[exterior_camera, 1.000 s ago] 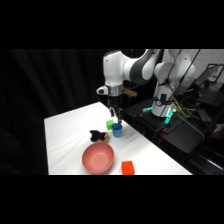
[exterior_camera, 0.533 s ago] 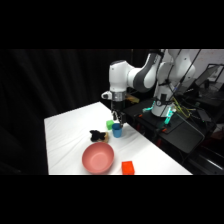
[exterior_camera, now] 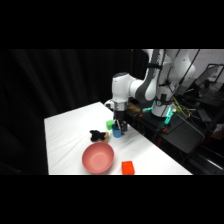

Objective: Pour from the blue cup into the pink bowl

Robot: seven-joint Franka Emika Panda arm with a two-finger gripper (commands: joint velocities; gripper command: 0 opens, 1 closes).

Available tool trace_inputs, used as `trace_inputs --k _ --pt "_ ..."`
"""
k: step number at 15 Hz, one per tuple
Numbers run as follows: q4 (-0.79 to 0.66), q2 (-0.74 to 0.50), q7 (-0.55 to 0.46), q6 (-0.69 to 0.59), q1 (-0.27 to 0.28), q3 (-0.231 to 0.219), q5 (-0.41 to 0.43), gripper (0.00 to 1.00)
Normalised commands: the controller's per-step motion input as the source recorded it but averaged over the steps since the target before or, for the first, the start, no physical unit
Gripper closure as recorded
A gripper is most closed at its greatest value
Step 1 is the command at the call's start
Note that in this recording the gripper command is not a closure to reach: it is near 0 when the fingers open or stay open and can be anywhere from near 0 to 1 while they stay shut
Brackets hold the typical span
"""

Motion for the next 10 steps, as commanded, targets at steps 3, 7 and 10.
trace_inputs --k 3,7,10 --pt "0.11 0.22 0.04 0.19 -0.041 0.074 -0.001 0.0" --pt "0.1 0.14 0.11 0.16 -0.008 0.01 -0.092 1.0" --pt "0.05 0.04 0.17 0.12 0.05 -0.053 -0.152 1.0"
